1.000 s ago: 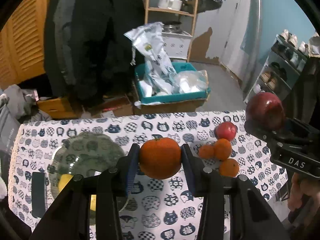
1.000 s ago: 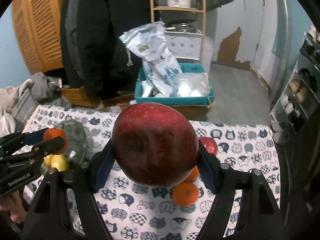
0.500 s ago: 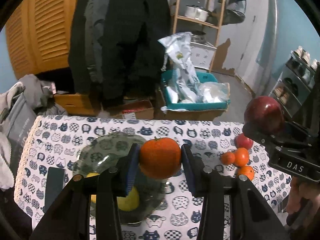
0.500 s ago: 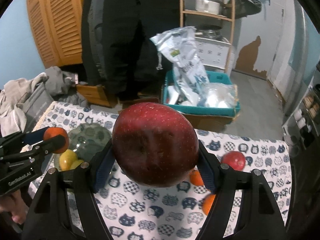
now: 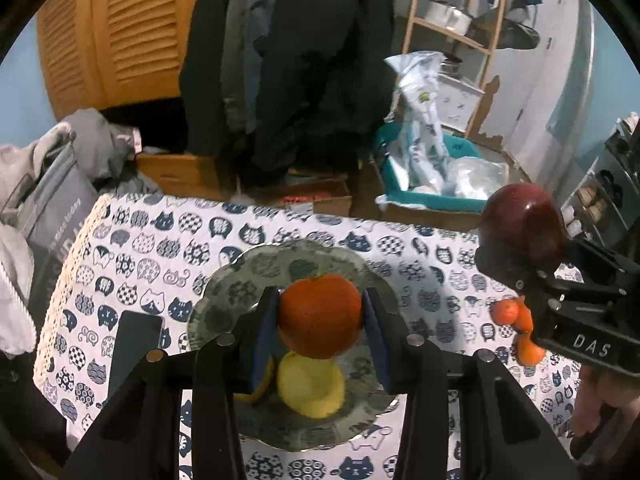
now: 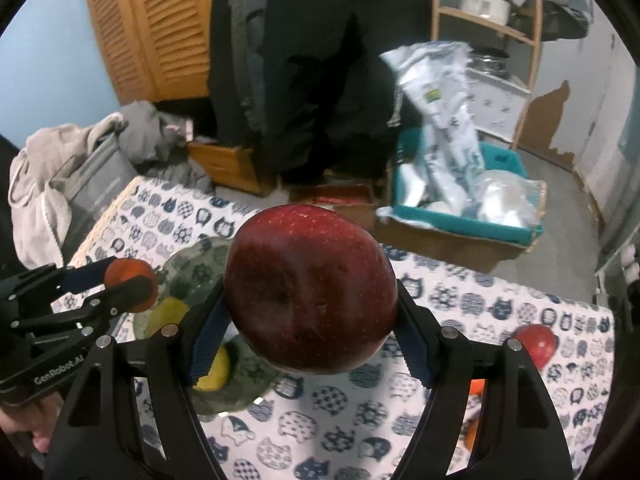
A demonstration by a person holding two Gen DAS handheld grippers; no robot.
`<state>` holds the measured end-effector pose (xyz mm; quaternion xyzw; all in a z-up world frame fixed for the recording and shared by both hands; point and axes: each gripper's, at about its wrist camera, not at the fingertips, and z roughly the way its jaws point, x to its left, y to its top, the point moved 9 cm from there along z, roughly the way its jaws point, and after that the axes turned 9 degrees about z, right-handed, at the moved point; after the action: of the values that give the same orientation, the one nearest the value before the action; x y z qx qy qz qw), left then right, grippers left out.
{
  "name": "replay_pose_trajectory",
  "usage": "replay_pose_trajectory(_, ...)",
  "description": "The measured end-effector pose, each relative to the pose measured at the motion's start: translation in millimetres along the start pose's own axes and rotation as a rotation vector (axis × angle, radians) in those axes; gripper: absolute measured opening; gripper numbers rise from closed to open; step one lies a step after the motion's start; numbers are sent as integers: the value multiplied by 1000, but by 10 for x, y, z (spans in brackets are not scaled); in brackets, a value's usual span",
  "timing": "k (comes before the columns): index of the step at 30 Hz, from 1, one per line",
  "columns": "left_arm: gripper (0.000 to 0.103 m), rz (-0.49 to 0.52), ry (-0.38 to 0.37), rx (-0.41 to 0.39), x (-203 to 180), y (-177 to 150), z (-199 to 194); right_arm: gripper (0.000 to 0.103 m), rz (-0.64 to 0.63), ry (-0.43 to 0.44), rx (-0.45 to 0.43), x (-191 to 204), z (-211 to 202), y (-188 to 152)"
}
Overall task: Organize fruits
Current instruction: 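Carry the dark red apple with the right tool while the left tool carries the orange to the bowl, then lower the orange and dark red apple into the green glass bowl and open both tools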
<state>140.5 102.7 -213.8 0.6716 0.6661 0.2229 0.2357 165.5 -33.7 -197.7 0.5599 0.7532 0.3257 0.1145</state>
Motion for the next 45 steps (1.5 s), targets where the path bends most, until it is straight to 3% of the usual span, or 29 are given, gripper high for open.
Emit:
replay_pose_trajectory(11,43,-94,-18,111,422,-330,474,76,14,70,111,335,531,-198)
replay_pose_trajectory(24,44,-99,-53,205,368,-588,870,76,24,56,187,329,816,-398)
replay_pose_trajectory(26,44,-108,-62,207,374,-598,883,76,27,55,194,316,831,-418)
replay_pose_trajectory(30,58,-100,-58,197,374,-570,867,76,33,57,203,312,854,-437)
replay_pose_trajectory(45,61,-199,21,200,787,-713,692,76,-10,64,259,550,1147,-533)
